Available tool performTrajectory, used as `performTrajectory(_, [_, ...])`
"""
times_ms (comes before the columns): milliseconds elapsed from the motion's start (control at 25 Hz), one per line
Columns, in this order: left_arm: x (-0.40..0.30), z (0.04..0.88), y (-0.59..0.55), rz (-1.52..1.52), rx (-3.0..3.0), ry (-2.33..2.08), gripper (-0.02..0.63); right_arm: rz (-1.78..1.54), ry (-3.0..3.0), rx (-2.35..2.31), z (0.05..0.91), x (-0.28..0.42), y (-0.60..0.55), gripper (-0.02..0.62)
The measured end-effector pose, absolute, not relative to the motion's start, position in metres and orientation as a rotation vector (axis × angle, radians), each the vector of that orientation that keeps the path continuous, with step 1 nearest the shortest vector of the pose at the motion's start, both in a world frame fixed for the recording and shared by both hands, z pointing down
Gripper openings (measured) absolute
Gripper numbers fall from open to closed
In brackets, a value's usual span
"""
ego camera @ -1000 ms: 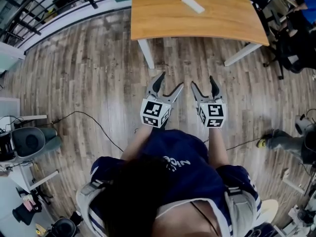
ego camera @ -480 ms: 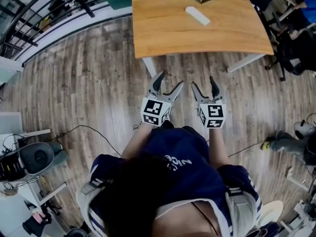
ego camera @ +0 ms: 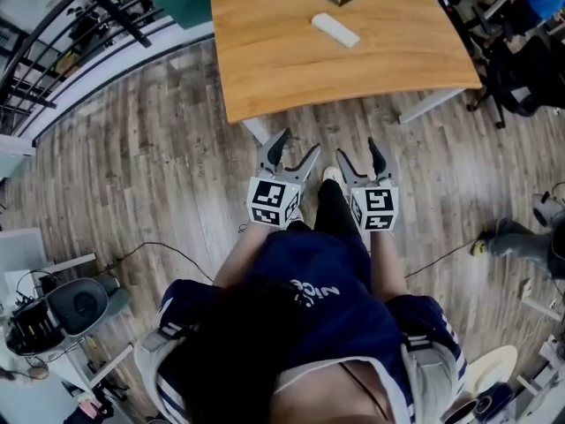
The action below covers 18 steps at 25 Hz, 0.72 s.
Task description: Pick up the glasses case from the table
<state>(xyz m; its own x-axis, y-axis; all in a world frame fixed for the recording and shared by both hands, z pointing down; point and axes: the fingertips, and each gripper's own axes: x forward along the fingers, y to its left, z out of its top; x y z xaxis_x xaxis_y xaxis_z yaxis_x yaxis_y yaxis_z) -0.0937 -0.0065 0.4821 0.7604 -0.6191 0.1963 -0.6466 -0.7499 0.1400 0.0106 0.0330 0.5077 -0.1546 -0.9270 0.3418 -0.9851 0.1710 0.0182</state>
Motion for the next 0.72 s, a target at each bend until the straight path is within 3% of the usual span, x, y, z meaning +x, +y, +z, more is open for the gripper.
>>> performTrajectory(720, [0.004,0.49,-0.188,0.241,2.619,-1.263,0.295,0.311,-2.377,1.54,0.523,0.108,-0.186,0.327])
